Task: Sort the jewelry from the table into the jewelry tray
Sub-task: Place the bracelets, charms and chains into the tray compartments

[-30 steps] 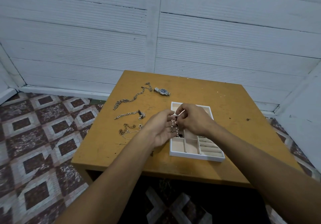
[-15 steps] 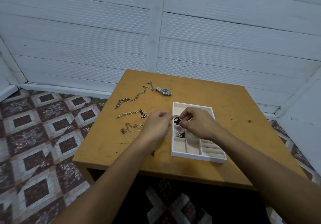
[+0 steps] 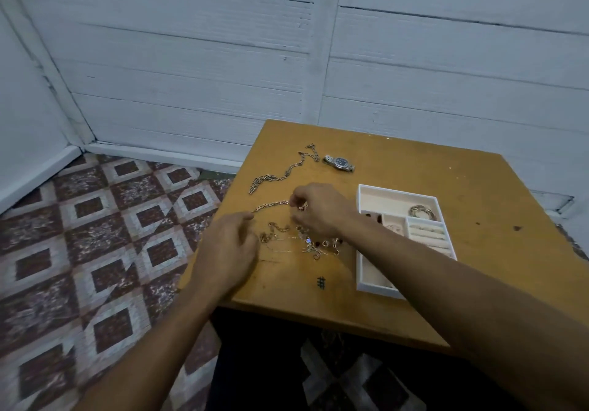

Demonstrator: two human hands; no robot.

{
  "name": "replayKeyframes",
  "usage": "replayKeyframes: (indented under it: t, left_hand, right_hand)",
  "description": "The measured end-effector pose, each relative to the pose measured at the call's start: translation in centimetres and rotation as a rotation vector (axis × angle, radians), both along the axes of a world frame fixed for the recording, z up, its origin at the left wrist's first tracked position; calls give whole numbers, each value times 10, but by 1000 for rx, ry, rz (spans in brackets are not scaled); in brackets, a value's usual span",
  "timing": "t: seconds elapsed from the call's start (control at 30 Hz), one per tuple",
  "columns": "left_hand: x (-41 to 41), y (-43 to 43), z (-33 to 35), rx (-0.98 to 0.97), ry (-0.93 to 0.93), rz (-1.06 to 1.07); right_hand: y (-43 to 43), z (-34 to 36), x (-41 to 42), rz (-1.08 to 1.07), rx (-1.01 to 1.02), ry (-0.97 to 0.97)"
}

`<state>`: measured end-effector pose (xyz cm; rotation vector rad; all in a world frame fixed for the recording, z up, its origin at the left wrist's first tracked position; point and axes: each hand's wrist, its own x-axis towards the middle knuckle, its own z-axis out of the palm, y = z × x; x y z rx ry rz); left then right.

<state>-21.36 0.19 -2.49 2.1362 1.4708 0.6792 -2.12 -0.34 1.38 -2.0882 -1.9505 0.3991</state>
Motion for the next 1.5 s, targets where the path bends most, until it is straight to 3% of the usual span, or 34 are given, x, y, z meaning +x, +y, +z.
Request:
replayKeyframes:
  t: [0.23, 0.5, 0.63, 0.77, 0.9, 1.13, 1.3, 1.5]
  left_hand:
    - [-14, 7, -14, 107, 237, -107]
    - [-12, 6, -17, 156, 267, -115]
    - [-13, 5, -14, 92, 238, -124]
    - [-8, 4, -3, 68, 132, -100]
    - [10, 3, 12, 17, -1, -80]
    - [57, 7, 27, -240, -435, -39]
    - [90, 4, 41, -245, -521, -124]
    - [129, -5, 61, -491, -768, -240]
  right_hand:
    - [50, -17, -36, 150, -41, -160]
    - [52, -17, -40, 107, -57, -83]
    - [45, -19, -41, 93, -69, -212]
    - [39, -16, -31, 81, -58, -300]
    - [31, 0, -10, 53, 22, -165]
    - [-2, 39, 32, 26, 172, 36]
    - [-26, 70, 50, 4, 258, 125]
    - [-51, 107, 61, -24, 350, 155]
